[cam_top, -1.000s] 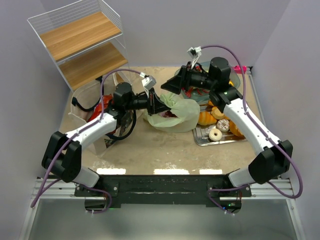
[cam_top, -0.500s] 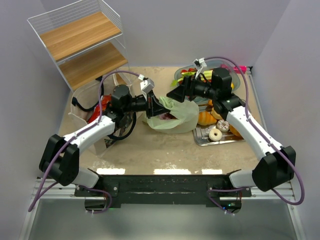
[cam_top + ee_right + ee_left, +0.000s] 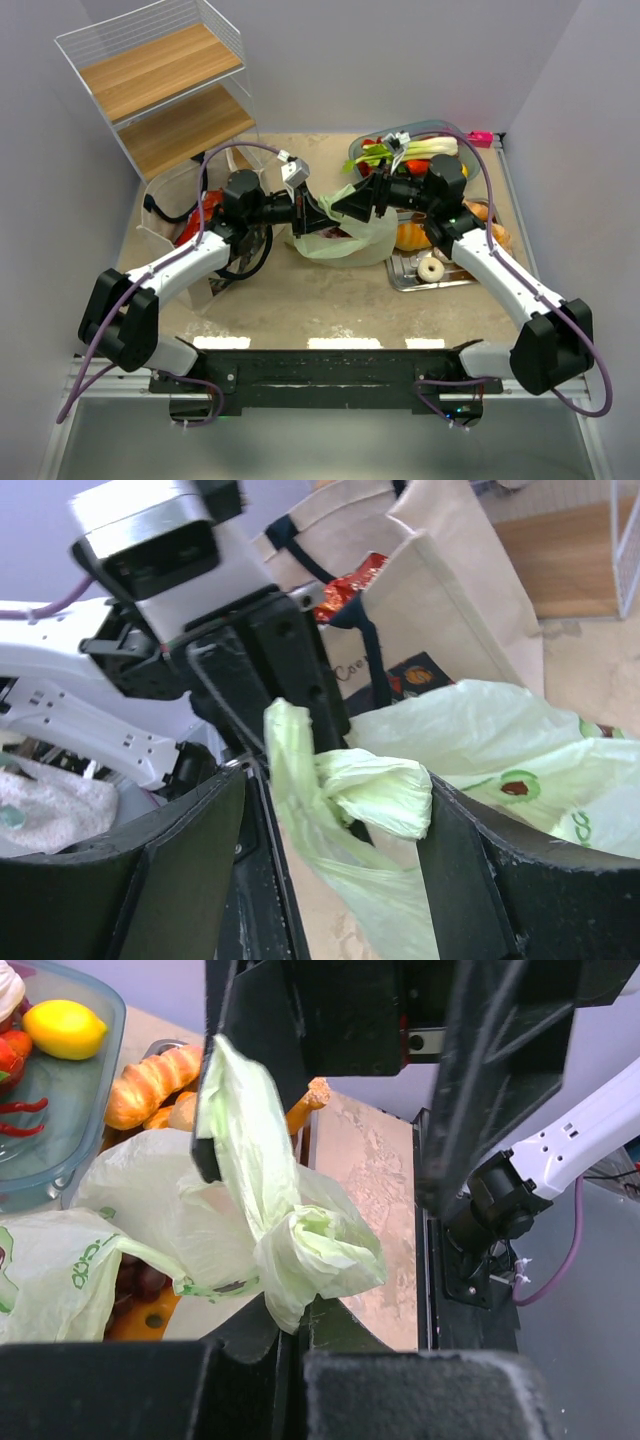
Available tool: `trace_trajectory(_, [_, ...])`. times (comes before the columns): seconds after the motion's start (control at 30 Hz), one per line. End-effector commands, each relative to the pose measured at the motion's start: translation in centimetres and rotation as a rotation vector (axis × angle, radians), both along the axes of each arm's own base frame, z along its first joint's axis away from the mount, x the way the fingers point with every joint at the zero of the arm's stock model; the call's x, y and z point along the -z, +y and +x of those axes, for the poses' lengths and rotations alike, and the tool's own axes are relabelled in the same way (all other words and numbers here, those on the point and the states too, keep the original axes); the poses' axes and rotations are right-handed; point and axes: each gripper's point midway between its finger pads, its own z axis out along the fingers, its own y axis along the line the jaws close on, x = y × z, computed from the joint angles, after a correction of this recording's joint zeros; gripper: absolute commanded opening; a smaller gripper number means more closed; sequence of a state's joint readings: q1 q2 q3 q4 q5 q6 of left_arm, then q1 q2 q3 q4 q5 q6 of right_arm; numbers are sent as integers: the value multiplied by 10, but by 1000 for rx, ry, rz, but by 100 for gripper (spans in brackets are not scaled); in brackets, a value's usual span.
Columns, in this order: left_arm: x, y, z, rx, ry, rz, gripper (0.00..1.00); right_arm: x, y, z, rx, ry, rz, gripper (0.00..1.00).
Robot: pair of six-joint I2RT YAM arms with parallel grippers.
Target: Place the mixed food into the grocery bags and tie them
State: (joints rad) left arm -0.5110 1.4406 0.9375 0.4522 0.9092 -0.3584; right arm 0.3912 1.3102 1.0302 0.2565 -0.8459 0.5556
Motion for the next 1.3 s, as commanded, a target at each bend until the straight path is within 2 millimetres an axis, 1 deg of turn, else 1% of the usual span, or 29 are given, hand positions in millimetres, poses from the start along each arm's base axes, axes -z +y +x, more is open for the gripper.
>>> trace_trajectory(0.0, [-12, 2, -4, 22, -44, -21, 0, -24, 4, -15, -79, -134, 25, 68])
trace_trajectory(0.13, [-14, 2, -5, 29, -43, -27, 0, -11, 7, -16, -93, -123, -21, 64])
trace_trajectory(0.27, [-13, 1, -4, 26, -30, -27, 0, 2, 8, -19, -99, -113, -57, 57])
trace_trajectory(0.33, [-11, 1, -3, 27, -18, -25, 0, 4, 7, -19, -92, -112, -64, 54])
trace_trajectory(0.4, [-9, 0, -3, 27, -7, -23, 0, 4, 8, -18, -96, -113, -67, 49])
trace_trajectory(0.47, [-8, 0, -1, 24, 1, -20, 0, 7, 10, -17, -102, -100, -67, 38])
trace_trajectory(0.53, [-7, -1, 0, 19, 8, -17, 0, 10, 12, -17, -104, -93, -70, 35])
trace_trajectory(0.6, [-8, -1, 0, 20, 6, -15, 0, 12, 12, -15, -100, -88, -73, 29])
trace_trajectory(0.63, [-7, -1, 0, 20, 9, -14, 0, 14, 13, -15, -98, -85, -76, 23])
trace_trajectory(0.7, [-8, -1, 0, 23, 6, -14, 0, 16, 12, -11, -79, -78, -83, 15])
trace_trajectory(0.73, [-8, -1, -1, 27, 3, -14, 0, 17, 12, -10, -72, -73, -87, 9])
trace_trajectory(0.8, [-9, -1, -2, 37, 2, -13, 0, 17, 10, -7, -42, -70, -94, 5])
trace_trajectory(0.83, [-10, -1, -4, 52, 0, -12, 9, 19, 9, -5, -33, -64, -103, 1])
trace_trajectory(0.87, [-10, 0, -6, 63, -4, -9, 17, 19, 9, -4, -30, -64, -104, 0])
trace_trajectory(0.9, [-11, 0, -8, 77, -10, -10, 34, 20, 9, -4, -26, -62, -108, 0])
trace_trajectory(0.97, [-16, 0, -17, 127, -28, -17, 46, 21, 10, -3, -29, -61, -111, 0])
trace_trajectory(1.0, [-18, 0, -19, 138, -33, -19, 55, 23, 10, -2, -31, -54, -113, 0])
trace_trajectory(1.1, [-20, 2, -23, 157, -52, -23, 63, 24, 11, -2, -39, -54, -113, 0])
trace_trajectory(1.17, [-23, 3, -24, 171, -65, -27, 64, 23, 12, -3, -50, -57, -111, 0])
trace_trajectory(1.27, [-27, 6, -18, 161, -65, -43, 64, 27, 13, -4, -69, -50, -113, 0])
